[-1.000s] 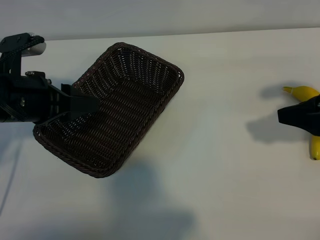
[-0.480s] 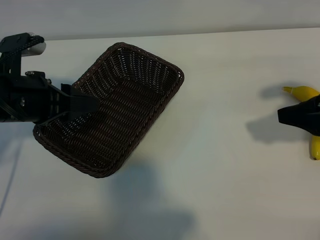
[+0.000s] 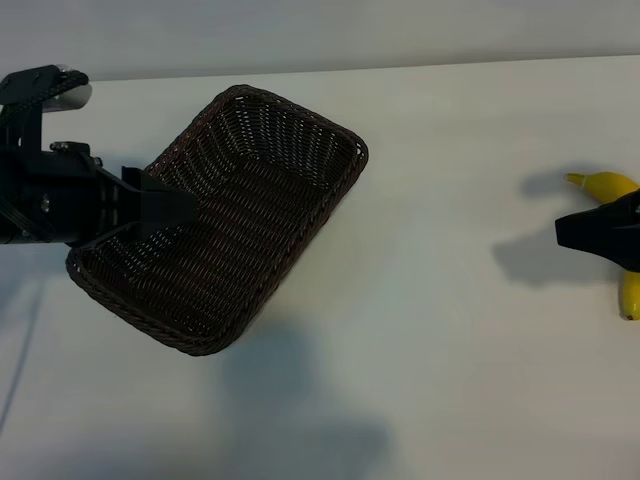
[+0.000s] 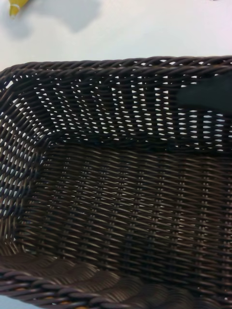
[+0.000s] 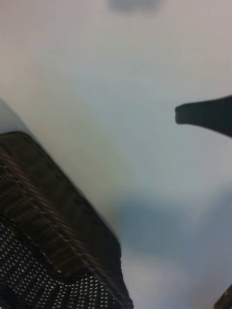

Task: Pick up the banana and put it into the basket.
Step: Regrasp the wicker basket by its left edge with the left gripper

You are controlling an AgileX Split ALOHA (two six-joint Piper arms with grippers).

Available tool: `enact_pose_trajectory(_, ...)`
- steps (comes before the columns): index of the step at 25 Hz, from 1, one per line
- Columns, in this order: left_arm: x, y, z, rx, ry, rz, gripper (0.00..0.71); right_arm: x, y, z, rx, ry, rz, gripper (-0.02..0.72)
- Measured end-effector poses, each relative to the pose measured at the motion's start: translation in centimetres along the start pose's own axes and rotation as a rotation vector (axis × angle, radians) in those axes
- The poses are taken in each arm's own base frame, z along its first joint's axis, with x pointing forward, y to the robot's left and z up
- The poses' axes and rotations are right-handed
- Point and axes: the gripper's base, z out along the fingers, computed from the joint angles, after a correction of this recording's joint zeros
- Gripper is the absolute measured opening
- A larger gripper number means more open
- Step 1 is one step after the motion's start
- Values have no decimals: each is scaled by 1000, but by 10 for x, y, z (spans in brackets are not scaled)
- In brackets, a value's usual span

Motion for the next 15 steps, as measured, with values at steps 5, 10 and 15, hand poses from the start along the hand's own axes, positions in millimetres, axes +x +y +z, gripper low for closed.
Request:
enact_pose_trajectory(5, 0, 0, 0, 2, 3, -17, 494, 0, 0, 0, 0, 0, 0, 584)
enact_pose_trajectory(10, 1, -7, -9, 25, -5, -225, 494, 0, 0, 0, 0, 0, 0, 584)
enact_pose_trajectory(15, 3, -10, -15, 9, -6, -527, 494, 0, 0, 0, 0, 0, 0, 584)
